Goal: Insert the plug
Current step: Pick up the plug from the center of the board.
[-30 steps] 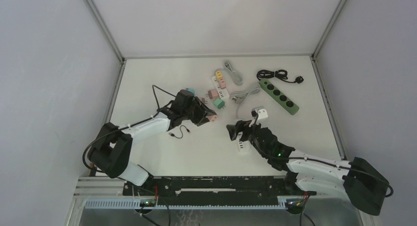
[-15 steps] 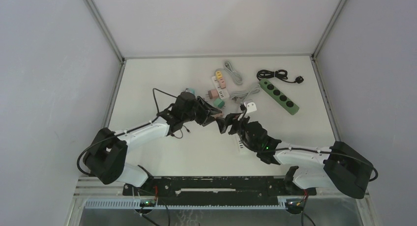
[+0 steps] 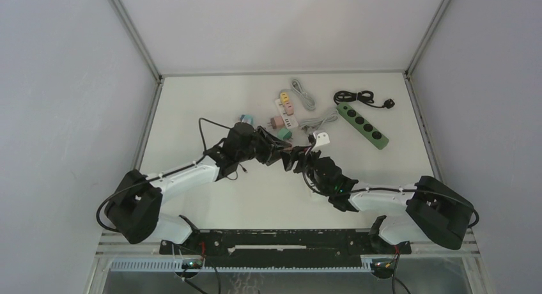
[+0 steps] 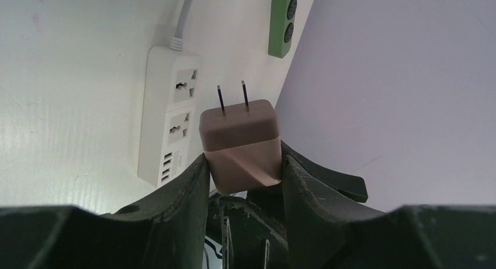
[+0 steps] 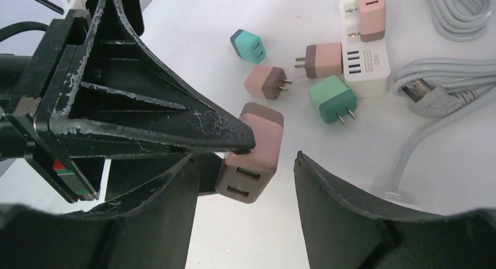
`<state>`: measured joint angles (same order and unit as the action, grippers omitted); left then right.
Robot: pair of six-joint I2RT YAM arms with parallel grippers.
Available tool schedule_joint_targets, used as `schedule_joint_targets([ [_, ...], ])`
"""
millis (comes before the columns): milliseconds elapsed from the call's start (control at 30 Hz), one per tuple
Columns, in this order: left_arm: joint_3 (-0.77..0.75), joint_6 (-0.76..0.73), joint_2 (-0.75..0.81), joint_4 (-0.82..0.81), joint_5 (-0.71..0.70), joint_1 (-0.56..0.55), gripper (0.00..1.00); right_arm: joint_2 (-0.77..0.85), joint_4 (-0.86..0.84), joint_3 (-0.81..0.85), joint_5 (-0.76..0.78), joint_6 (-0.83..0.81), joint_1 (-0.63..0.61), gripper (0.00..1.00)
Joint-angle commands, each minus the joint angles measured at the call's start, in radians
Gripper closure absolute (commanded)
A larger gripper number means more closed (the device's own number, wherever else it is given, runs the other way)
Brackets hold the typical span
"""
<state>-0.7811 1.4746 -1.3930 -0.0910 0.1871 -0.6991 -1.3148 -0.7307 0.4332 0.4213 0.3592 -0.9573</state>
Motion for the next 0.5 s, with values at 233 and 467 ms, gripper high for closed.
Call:
schedule_joint_targets([
  [233, 0.029, 0.052, 0.034, -0.099, 0.002, -0.028, 0.63, -0.018, -0.079, 0.067, 0.028, -0.026, -0.007, 0.47],
  [467, 0.053, 0.073, 0.046, -0.135, -0.013, -0.033, 0.63, -0.019, -0.069, 0.068, 0.02, -0.017, -0.008, 0.54],
])
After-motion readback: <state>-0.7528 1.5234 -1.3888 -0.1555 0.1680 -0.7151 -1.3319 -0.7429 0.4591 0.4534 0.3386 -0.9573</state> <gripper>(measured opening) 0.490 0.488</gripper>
